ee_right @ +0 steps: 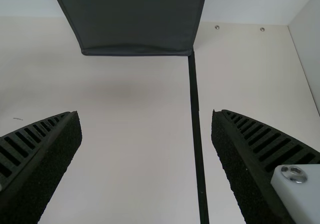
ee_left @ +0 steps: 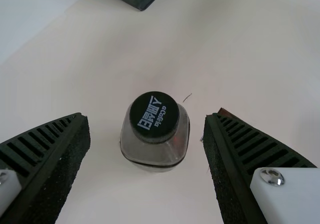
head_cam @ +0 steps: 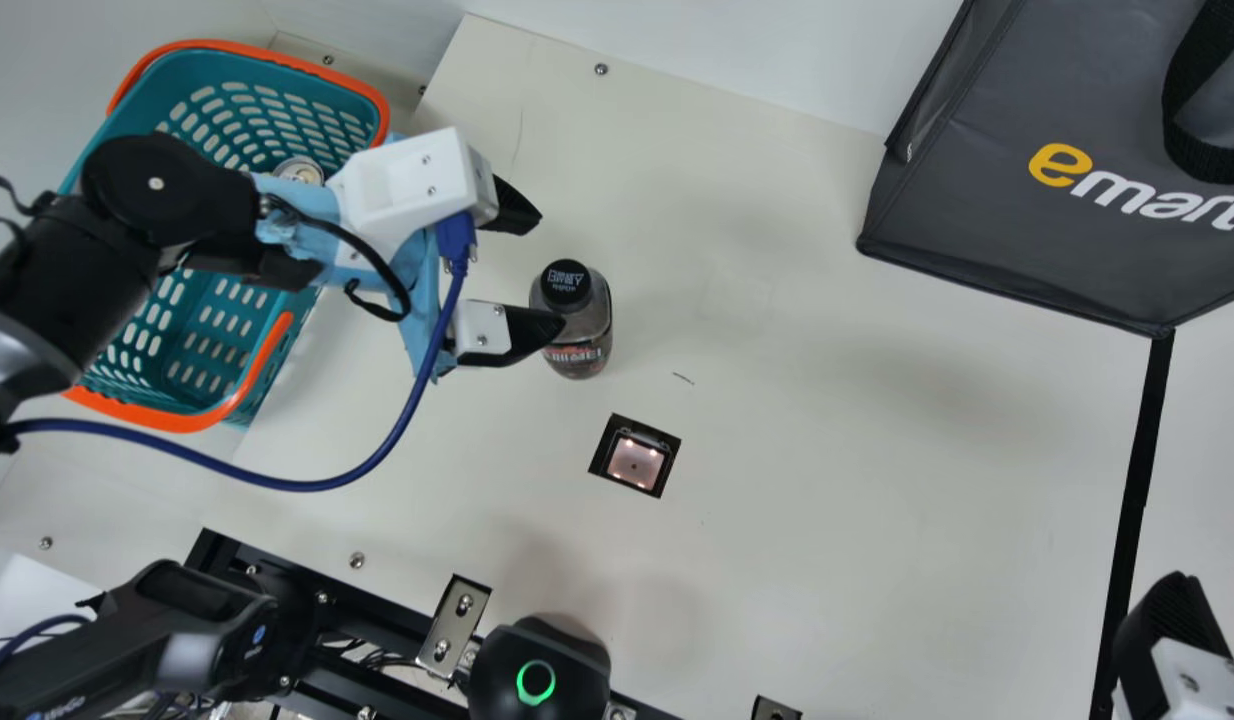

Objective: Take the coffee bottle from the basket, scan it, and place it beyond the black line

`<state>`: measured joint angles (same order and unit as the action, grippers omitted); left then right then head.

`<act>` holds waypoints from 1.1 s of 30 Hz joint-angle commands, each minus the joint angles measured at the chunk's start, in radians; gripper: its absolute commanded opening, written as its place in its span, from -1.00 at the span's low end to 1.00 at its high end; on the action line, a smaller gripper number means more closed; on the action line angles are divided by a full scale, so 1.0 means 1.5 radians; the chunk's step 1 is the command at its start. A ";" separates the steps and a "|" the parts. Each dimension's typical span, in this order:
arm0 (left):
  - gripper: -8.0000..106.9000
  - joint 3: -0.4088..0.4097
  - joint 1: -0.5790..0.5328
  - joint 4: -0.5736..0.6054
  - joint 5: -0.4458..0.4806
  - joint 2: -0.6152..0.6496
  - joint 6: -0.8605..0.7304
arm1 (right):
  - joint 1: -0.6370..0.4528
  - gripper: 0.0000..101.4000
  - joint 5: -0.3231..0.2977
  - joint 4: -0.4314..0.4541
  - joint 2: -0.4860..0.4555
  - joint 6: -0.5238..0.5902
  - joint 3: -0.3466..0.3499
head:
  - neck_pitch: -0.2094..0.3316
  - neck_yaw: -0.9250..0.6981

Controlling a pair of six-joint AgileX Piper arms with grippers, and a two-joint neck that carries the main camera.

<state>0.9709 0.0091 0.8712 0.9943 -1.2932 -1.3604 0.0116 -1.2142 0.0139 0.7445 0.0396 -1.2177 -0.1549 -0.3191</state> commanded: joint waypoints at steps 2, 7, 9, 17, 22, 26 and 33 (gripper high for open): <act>0.71 -0.005 0.012 -0.003 -0.003 0.022 0.033 | 0.000 0.79 0.000 0.000 0.000 0.000 0.000 | 0.011 -0.002; 0.71 -0.019 0.038 -0.016 -0.018 0.061 0.078 | 0.000 0.79 0.000 0.000 0.000 0.000 0.000 | 0.011 -0.002; 0.71 -0.026 0.048 -0.025 -0.023 0.076 0.091 | 0.000 0.79 0.000 0.000 0.000 0.000 0.000 | 0.011 -0.002; 0.71 -0.048 0.093 -0.063 -0.056 0.125 0.136 | 0.000 0.79 0.000 0.000 0.000 0.000 0.000 | 0.011 -0.002; 0.71 -0.050 0.122 -0.080 -0.079 0.139 0.160 | 0.000 0.79 0.000 0.000 0.000 0.000 0.000 | 0.011 -0.002; 0.71 -0.049 0.142 -0.092 -0.096 0.146 0.182 | 0.000 0.79 0.000 0.000 0.000 0.000 0.000 | 0.011 -0.002; 0.71 -0.047 0.164 -0.111 -0.115 0.153 0.224 | 0.000 0.79 0.000 0.000 0.000 0.000 0.000 | 0.011 -0.002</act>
<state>0.9005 0.2521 0.7050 0.8243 -1.0647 -1.0317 0.0116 -1.2142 0.0139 0.7445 0.0396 -1.2177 -0.1549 -0.3191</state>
